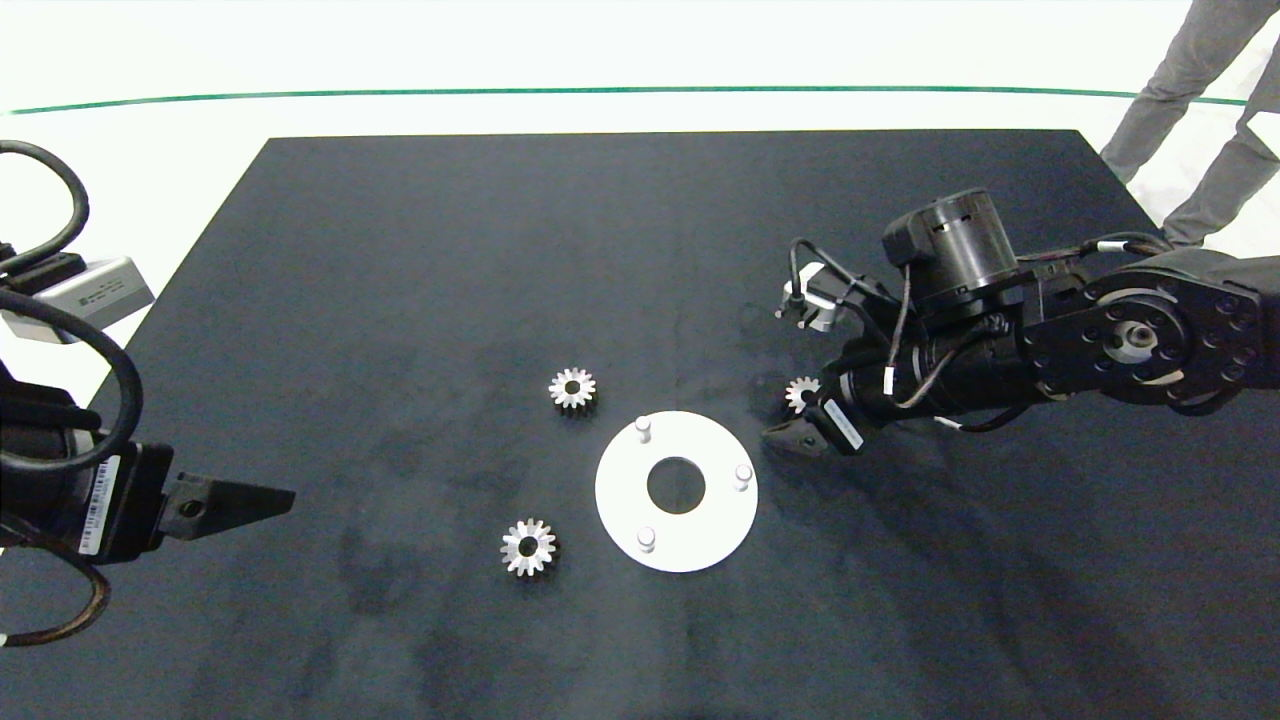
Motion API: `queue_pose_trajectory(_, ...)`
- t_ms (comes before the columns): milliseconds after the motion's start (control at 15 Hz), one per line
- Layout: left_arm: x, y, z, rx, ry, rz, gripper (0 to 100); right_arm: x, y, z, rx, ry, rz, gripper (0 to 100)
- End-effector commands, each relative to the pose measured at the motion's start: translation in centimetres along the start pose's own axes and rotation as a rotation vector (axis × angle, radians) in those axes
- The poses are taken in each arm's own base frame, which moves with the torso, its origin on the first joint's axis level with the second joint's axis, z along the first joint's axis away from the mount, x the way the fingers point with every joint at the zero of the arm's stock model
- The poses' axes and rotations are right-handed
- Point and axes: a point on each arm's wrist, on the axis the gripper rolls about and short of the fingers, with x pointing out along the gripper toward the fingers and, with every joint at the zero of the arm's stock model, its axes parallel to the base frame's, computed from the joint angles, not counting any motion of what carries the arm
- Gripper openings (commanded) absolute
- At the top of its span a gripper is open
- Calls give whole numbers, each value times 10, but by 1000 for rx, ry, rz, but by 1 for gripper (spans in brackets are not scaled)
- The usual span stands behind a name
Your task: Install three planetary gears onto the carrier pins
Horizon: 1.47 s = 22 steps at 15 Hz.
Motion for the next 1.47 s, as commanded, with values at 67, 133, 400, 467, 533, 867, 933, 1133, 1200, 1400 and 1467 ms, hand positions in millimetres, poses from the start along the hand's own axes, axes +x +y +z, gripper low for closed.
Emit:
queue_pose_trajectory(67, -1, 0, 0, -1, -1, 0, 100, 5, -1, 0, -2, 5, 1, 100)
queue_pose_trajectory(133, -1, 0, -1, -1, 1, 0, 100, 3, -1, 1, -2, 0, -3, 99)
queue_pose_trajectory(400, -1, 0, 0, -2, -1, 1, 100, 2, -1, 1, -4, 1, -5, 90)
queue_pose_trajectory(467, -1, 0, -1, -1, 1, 0, 100, 1, -1, 1, -5, 4, -5, 88)
queue_pose_trajectory(533, -1, 0, 0, -2, -1, 1, 100, 0, -2, 0, -3, 5, -7, 87)
queue_pose_trajectory(867, -1, 0, -1, -2, 1, 1, 100, -5, -2, -1, -5, 5, -10, 76)
queue_pose_trajectory(933, -1, 0, -1, -2, 1, 1, 100, -6, -2, -1, -5, 3, -11, 75)
queue_pose_trajectory(1133, -1, 0, 0, -2, -2, 3, 100, -5, -2, -1, -3, 4, -9, 69)
queue_pose_trajectory(1200, -1, 1, 0, -3, -2, 4, 100, -4, -2, -1, -5, 5, -8, 66)
queue_pose_trajectory(1400, -2, 1, 0, -4, -5, 5, 100, -2, -2, -1, -3, 7, -8, 60)
queue_pose_trajectory(1467, -3, 1, 0, -2, -10, 6, 100, -2, -1, 0, -4, 5, -7, 58)
